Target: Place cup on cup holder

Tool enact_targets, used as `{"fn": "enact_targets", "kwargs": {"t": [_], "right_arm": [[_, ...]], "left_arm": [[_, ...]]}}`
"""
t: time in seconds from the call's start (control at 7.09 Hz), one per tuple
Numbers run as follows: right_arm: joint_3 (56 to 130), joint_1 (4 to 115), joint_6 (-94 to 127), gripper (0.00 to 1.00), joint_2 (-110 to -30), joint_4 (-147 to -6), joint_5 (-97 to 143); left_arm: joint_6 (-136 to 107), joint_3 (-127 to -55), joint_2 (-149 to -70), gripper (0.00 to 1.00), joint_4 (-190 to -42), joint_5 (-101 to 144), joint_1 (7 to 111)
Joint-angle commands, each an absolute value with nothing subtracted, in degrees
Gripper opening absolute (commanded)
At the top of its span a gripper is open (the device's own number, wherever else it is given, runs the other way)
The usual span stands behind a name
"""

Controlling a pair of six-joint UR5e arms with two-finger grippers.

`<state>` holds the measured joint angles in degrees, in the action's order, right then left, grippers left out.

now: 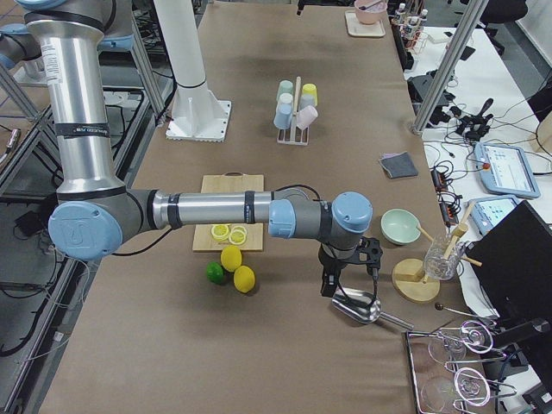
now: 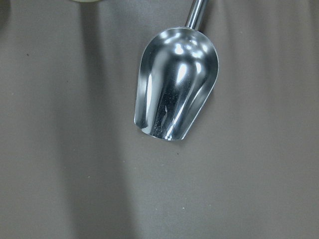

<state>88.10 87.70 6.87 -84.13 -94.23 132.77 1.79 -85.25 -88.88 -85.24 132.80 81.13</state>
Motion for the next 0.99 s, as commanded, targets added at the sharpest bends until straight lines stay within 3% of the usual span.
{"fn": "enact_targets", "kwargs": {"t": [0.0,0.85], "right_arm": [[87.80,87.63,6.94,1.00,-83.94,-94.66,132.54],[87.89,87.54,6.86,1.00,-83.50,-94.75,132.89]], "left_arm": [[1.06,-86.39,-89.03,0.97,-85.60,135.16,81.12],[-1.32,-86.75,-88.95,0.97,-89.30,137.99,81.12]]}}
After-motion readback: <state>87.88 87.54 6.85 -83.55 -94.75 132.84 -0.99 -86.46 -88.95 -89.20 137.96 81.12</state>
